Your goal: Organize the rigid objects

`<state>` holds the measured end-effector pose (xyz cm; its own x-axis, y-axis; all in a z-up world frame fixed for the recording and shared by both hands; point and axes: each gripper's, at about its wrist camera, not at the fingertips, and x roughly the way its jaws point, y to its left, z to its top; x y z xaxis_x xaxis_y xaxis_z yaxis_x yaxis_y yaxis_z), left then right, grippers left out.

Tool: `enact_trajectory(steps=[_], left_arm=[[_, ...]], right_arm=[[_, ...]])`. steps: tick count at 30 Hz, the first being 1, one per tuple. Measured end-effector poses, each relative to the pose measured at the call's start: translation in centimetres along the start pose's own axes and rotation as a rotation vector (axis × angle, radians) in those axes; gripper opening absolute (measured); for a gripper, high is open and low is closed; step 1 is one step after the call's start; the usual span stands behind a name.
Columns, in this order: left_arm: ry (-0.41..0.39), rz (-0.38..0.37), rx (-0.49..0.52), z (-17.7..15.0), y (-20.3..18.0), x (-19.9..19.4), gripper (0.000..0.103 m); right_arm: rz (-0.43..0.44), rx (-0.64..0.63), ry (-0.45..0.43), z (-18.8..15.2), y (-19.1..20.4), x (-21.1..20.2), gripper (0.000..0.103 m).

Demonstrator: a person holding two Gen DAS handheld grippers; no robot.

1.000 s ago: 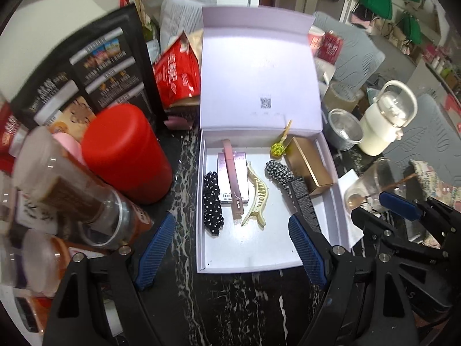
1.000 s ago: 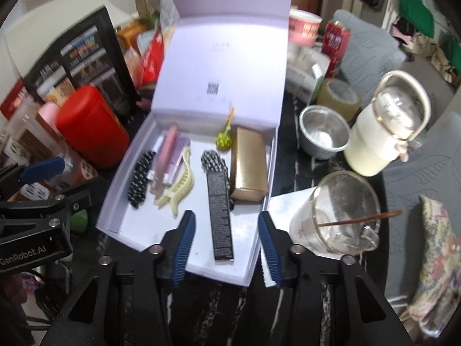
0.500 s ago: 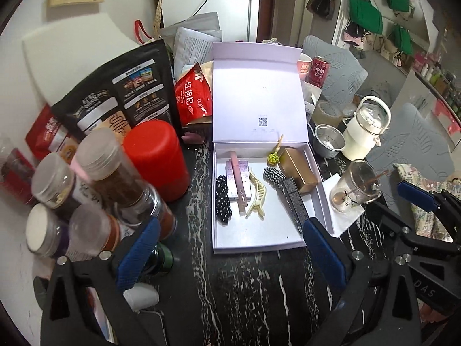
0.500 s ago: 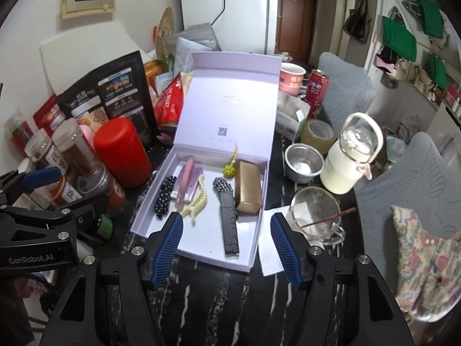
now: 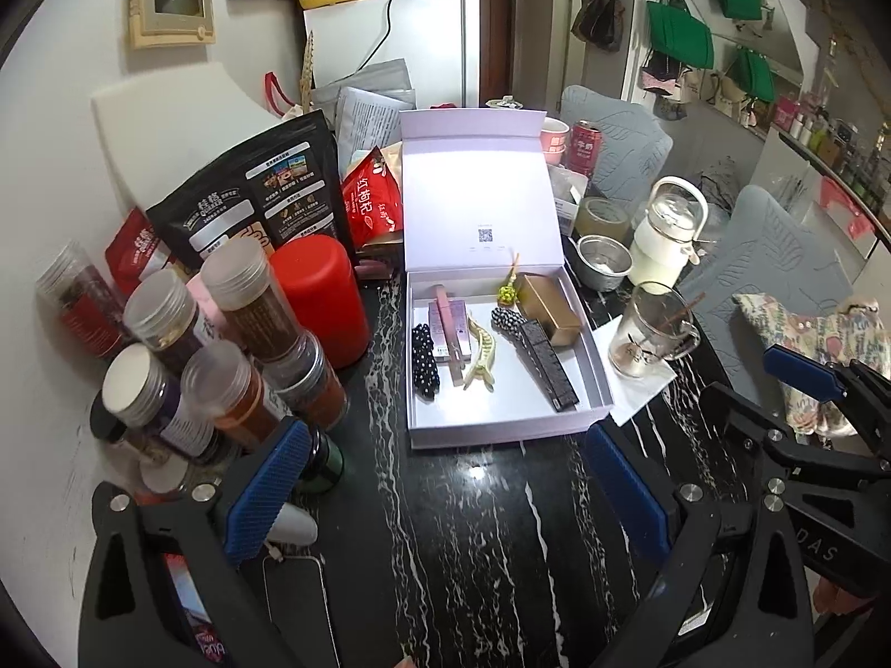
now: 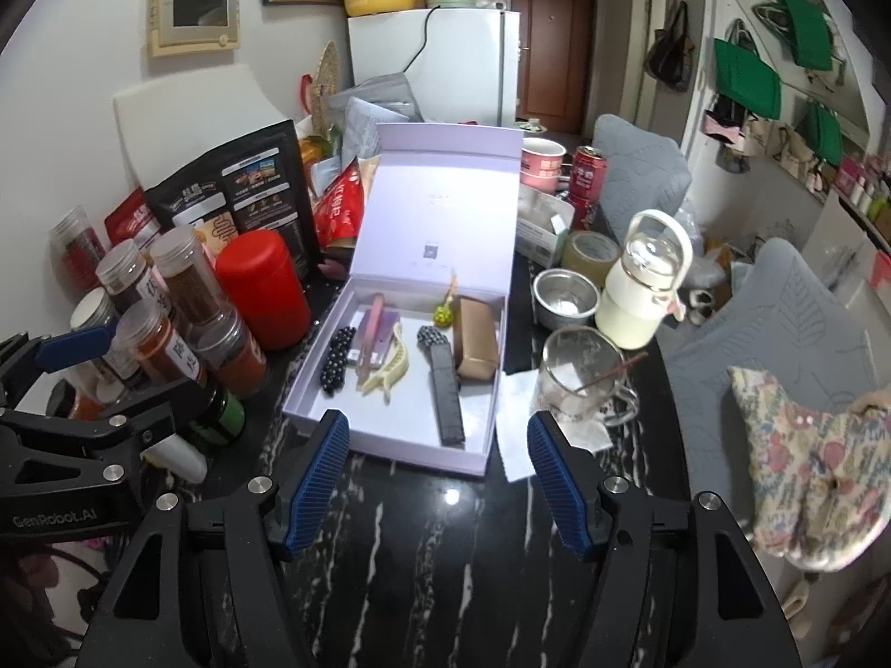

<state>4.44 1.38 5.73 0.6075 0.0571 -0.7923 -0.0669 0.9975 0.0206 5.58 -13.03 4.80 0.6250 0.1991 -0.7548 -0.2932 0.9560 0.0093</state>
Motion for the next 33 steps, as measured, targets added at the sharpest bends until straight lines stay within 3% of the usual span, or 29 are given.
enact_trajectory(steps=[17,33], left_arm=[[0.014,0.022,0.019,-3.9,0.8,-1.9,0.101],[0.021,0.015,0.007,-4.1,1.4,-1.7,0.101]], right_arm=[[-0.004,0.079,0.016,-5.2,1.0,-2.5,0.067],[-0.017,0.081,0.018,-5.5,1.6,-2.8,0.067]])
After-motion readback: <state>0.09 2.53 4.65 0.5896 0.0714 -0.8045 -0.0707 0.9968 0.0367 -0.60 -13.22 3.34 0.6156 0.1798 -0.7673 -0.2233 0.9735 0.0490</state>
